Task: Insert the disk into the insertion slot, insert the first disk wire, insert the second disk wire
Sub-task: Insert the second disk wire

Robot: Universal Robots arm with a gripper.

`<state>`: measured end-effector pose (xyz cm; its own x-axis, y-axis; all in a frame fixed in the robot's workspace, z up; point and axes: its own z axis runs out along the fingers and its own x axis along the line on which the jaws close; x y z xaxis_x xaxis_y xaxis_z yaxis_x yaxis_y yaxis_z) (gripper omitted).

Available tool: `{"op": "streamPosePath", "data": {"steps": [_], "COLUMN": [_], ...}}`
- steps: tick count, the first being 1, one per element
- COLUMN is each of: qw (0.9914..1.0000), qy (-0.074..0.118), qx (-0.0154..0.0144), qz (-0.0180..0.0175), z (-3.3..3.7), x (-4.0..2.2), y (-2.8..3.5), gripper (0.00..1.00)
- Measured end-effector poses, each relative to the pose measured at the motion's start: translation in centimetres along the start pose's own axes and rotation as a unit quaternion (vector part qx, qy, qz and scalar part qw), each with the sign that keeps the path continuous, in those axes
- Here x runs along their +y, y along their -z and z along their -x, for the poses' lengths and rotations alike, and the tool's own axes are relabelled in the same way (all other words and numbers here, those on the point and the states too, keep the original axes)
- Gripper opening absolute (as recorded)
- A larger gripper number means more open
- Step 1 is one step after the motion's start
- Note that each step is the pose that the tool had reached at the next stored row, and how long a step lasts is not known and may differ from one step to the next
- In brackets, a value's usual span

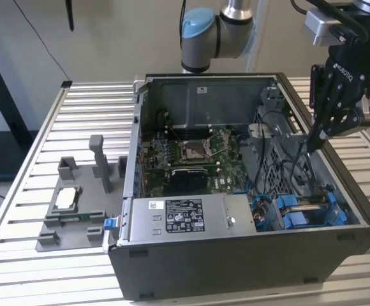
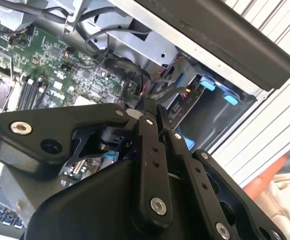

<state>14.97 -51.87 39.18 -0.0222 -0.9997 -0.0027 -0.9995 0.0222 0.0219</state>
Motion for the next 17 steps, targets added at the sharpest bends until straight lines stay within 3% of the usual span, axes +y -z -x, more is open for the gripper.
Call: {"op": "streamPosePath", "data": {"steps": [11, 17], "qw": [1.0, 0.99999], "qy": [0.003, 0.003], "qx": [0.0016, 0.0017], "qz": [0.0, -0.0001], "z": [-0.92, -1.18], "x": [1.49, 1.57], "y": [-0.03, -0.03], "gripper": [0.16, 0.16]}}
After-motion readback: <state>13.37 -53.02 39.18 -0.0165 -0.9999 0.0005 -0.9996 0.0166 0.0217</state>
